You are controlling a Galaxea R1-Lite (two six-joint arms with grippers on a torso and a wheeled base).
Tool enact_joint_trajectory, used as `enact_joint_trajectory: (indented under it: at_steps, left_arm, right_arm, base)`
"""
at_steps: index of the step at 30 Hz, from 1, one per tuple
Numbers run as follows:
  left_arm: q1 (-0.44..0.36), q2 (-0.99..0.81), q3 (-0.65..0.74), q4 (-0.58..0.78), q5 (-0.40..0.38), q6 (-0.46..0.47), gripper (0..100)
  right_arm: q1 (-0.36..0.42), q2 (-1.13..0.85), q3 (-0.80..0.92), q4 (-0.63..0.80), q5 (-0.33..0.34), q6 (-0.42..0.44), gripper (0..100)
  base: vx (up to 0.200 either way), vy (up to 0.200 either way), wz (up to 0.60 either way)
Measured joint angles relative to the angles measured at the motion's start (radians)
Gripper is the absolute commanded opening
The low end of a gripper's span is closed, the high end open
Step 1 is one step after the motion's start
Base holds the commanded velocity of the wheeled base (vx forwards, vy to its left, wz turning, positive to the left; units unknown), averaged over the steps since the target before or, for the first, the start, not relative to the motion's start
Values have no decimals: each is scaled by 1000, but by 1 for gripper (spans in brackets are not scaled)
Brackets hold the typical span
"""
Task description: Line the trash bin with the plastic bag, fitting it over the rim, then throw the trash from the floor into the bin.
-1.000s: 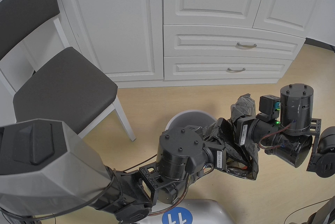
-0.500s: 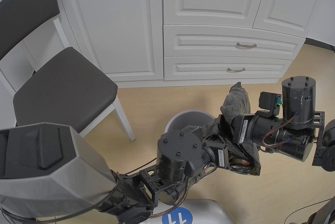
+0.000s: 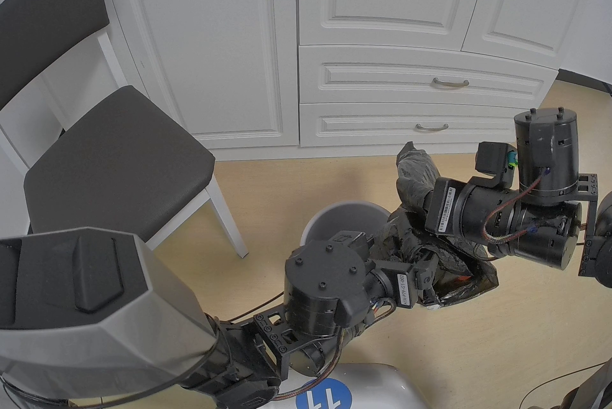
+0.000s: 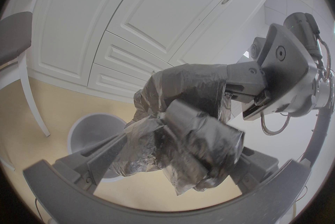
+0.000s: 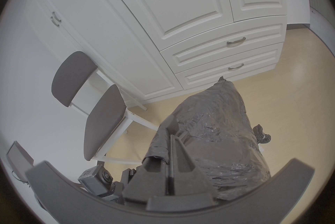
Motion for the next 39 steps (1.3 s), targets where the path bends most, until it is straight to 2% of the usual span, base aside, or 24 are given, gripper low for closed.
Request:
enact_joint_trajectory:
  at_steps: [6, 10, 20, 32, 39]
  left_arm:
    - [-7, 9, 0, -24, -8, 0, 100]
    - [-16, 22, 7, -111, -15, 6, 100]
    - [-50, 66, 29, -206, -80, 14, 100]
    - [-61, 99, 82, -279, -161, 20, 100]
    - [-54, 110, 81, -276, -169, 19, 100]
  right_arm:
    - [-8, 12, -8, 2, 0, 0, 0]
    - [-9, 16, -9, 3, 0, 0, 0]
    - [-8, 21, -10, 7, 0, 0, 0]
    - [-8, 26, -30, 41, 1, 12, 0]
    - [-3, 26, -30, 42, 0, 13, 0]
  base:
    - [0, 0, 0]
    - [0, 0, 0]
    - [0, 0, 0]
    - [0, 0, 0]
    - [0, 0, 0]
